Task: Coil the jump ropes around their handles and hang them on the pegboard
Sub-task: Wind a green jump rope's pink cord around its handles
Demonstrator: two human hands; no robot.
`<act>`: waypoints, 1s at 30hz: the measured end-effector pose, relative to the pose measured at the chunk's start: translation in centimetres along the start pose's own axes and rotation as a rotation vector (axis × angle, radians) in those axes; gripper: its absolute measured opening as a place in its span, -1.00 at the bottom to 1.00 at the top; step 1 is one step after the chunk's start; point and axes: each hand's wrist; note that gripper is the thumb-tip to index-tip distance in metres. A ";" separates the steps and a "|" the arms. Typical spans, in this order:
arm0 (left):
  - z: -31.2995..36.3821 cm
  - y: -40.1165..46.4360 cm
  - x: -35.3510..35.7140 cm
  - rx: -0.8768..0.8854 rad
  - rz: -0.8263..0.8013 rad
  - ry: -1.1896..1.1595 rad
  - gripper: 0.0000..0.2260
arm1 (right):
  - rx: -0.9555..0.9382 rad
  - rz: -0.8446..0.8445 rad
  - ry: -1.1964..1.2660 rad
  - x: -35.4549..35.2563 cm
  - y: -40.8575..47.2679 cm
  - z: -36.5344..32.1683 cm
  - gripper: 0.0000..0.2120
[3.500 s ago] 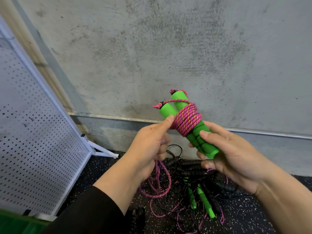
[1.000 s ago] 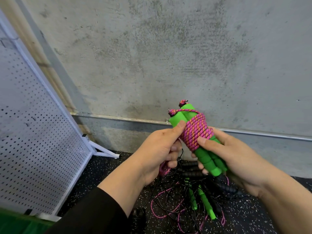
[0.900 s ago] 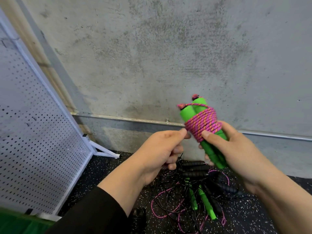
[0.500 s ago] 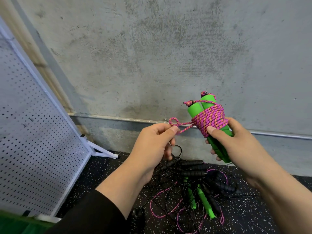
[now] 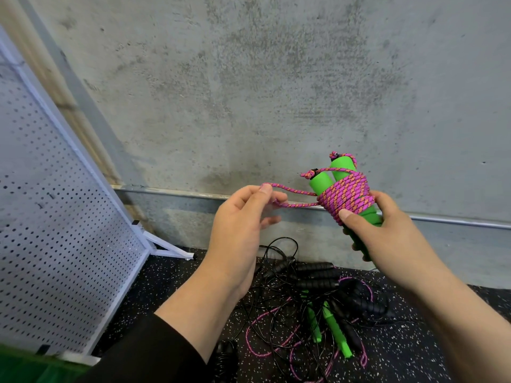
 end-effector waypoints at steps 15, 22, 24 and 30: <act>-0.1 -0.9 0.9 0.225 -0.049 0.233 -0.82 | -0.301 -0.135 -0.373 3.2 -2.9 -0.9 -0.42; 0.0 -1.1 0.5 0.303 0.019 0.322 -0.83 | -0.222 -0.170 -0.275 3.3 -2.8 -1.0 -0.58; 0.2 -1.0 0.4 0.317 0.019 0.326 -0.84 | -0.206 -0.166 -0.250 3.2 -3.0 -0.9 -0.55; 0.4 -1.3 0.8 0.363 0.031 0.362 -0.80 | -0.176 -0.161 -0.173 3.2 -3.0 -1.0 -0.52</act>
Point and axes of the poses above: each hand's wrist, its own y-axis towards the middle knuckle, its own x-axis out of the palm, z = x × y, and after that the axes turned 4 degrees about z, right-handed
